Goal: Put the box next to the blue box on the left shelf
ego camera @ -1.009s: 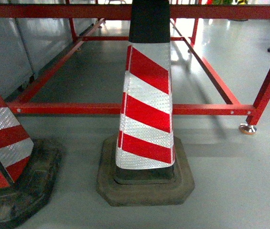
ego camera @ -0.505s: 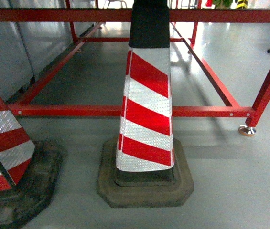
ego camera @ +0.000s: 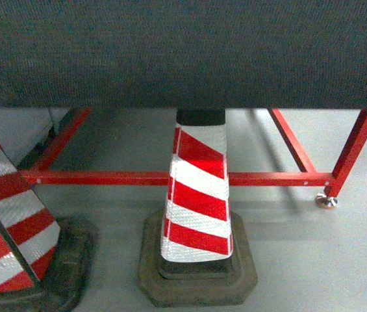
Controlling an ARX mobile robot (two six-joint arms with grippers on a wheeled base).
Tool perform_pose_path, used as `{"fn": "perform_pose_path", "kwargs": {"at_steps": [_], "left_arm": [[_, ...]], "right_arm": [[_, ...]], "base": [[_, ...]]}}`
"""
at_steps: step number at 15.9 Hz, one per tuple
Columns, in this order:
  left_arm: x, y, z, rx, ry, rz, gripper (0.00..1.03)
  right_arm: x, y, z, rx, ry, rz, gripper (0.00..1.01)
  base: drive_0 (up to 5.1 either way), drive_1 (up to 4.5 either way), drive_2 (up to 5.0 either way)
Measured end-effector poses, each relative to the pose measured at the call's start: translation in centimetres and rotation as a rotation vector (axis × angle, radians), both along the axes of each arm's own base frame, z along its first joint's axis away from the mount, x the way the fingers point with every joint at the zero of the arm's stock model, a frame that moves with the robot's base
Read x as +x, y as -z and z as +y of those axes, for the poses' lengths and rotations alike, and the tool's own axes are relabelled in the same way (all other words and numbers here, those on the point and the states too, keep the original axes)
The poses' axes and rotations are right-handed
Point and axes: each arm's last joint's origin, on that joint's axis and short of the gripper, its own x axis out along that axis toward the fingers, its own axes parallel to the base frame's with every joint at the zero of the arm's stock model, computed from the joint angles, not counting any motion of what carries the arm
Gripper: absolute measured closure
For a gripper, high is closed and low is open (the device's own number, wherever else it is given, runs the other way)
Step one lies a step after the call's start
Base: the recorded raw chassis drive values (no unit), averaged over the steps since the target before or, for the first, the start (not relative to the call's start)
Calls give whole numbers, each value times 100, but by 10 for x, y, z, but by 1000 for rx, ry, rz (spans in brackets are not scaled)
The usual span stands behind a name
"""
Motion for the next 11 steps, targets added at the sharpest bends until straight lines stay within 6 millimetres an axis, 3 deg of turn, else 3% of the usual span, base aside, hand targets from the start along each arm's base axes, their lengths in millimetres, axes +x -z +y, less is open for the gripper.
{"fn": "perform_pose_path", "kwargs": {"at_steps": [11], "left_arm": [[0,0,0,0,2,1,5]], "right_arm": [[0,0,0,0,1,-1,3]], "base": [[0,0,0]]}}
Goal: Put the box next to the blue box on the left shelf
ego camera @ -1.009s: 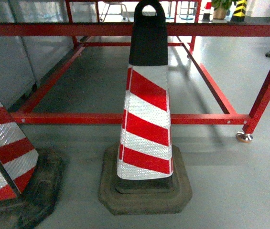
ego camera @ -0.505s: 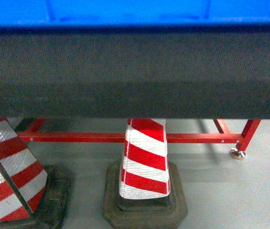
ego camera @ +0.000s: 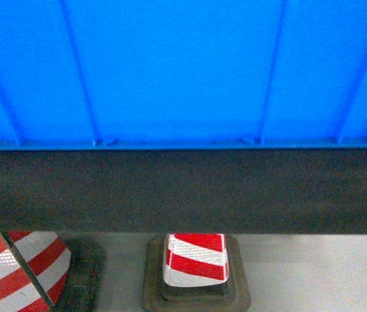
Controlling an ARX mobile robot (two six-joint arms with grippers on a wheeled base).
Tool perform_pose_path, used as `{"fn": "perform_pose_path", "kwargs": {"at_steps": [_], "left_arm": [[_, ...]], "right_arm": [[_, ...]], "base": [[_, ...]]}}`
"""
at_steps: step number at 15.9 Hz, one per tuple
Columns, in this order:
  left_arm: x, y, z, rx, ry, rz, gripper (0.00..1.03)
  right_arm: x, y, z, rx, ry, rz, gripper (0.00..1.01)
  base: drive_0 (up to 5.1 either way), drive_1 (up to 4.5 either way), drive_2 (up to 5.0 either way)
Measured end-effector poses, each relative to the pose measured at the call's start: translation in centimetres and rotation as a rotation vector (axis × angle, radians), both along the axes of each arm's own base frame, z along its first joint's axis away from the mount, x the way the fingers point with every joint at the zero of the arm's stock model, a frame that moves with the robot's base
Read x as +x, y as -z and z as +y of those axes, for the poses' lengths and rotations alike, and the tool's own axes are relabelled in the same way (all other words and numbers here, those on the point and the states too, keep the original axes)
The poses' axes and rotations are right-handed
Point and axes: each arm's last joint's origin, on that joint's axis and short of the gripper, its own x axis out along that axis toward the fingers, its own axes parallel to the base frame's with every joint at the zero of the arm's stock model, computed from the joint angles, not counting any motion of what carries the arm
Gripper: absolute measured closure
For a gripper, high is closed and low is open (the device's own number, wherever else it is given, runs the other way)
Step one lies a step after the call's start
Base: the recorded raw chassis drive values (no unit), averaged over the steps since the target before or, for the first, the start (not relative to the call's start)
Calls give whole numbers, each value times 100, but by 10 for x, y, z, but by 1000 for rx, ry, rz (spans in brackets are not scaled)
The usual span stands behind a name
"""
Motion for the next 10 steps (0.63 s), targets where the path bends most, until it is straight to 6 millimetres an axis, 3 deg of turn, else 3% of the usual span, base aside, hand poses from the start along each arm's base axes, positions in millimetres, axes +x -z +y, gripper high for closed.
{"fn": "perform_pose_path", "kwargs": {"at_steps": [10], "left_arm": [[0,0,0,0,-1,-3,5]], "right_arm": [[0,0,0,0,0,-3,3]], "base": [[0,0,0]]}}
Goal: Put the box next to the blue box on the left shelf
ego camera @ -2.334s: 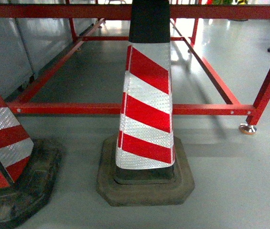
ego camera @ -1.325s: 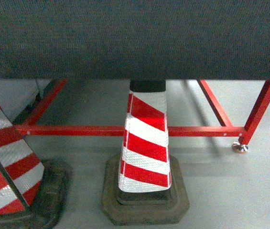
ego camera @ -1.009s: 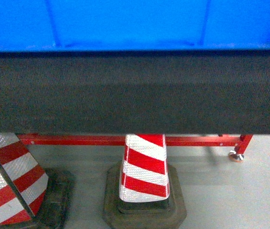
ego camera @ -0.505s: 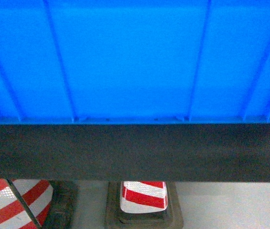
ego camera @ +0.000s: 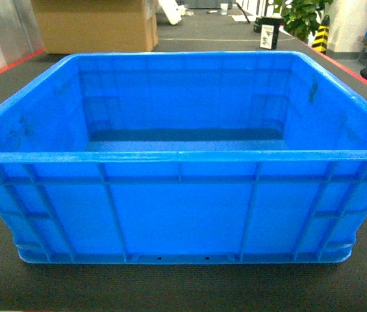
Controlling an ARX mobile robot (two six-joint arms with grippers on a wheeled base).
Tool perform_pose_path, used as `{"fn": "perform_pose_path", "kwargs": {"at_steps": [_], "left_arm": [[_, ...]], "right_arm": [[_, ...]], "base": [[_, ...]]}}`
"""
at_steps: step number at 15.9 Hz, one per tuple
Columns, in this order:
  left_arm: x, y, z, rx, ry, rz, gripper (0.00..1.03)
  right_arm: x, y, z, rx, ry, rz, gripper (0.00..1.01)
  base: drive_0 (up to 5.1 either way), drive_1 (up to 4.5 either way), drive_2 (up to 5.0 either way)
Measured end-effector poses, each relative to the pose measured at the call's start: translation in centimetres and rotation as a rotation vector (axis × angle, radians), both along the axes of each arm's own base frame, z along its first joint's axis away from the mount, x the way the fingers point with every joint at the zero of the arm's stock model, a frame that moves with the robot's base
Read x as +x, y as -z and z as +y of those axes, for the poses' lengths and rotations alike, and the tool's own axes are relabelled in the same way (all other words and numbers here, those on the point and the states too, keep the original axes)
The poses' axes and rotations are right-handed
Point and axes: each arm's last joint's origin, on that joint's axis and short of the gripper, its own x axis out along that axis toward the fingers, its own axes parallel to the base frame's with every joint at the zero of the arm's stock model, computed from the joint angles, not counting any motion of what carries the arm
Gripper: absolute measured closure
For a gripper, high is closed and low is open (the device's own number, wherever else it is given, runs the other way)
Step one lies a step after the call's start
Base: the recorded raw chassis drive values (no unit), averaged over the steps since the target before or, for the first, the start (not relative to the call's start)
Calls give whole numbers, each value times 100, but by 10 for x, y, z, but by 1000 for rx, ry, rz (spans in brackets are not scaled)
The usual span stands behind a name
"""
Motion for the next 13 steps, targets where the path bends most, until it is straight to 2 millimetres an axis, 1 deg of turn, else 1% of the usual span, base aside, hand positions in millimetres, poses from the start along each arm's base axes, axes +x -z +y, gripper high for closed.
{"fn": "perform_pose_path", "kwargs": {"at_steps": [13], "left_arm": [[0,0,0,0,1,3,5]], "right_arm": [[0,0,0,0,-1,3,3]], "base": [[0,0,0]]}}
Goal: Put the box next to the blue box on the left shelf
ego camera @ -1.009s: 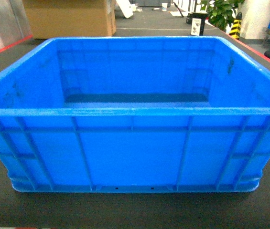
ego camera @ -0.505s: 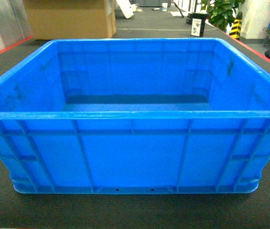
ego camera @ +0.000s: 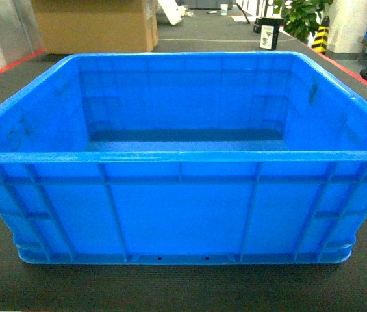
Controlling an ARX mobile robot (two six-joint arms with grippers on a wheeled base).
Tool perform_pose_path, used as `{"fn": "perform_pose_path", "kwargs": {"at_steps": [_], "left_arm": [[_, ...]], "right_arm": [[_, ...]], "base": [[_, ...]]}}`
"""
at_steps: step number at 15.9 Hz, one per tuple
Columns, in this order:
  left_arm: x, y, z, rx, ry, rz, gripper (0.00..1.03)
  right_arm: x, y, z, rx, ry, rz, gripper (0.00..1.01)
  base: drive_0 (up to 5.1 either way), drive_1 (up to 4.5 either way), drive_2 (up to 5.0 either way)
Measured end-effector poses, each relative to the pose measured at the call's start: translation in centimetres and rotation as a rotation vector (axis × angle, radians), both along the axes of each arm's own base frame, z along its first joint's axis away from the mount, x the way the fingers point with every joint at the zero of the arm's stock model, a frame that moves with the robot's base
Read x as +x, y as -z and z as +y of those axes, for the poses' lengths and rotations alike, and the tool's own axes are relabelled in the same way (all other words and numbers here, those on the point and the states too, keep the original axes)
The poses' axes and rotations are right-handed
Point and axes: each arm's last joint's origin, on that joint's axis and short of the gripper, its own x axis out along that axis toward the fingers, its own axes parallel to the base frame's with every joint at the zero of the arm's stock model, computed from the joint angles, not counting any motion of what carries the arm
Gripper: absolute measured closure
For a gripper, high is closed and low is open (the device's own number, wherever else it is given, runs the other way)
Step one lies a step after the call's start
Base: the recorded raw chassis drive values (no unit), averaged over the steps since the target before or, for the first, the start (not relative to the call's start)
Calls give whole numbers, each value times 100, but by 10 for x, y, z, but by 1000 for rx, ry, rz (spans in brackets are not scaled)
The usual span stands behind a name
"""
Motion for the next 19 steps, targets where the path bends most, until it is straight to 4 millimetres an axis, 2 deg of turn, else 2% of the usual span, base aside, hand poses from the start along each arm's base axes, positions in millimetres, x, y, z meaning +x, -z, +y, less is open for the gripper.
{"fn": "perform_pose_path", "kwargs": {"at_steps": [19], "left_arm": [[0,0,0,0,0,0,5]], "right_arm": [[0,0,0,0,0,0,3]], "base": [[0,0,0]]}}
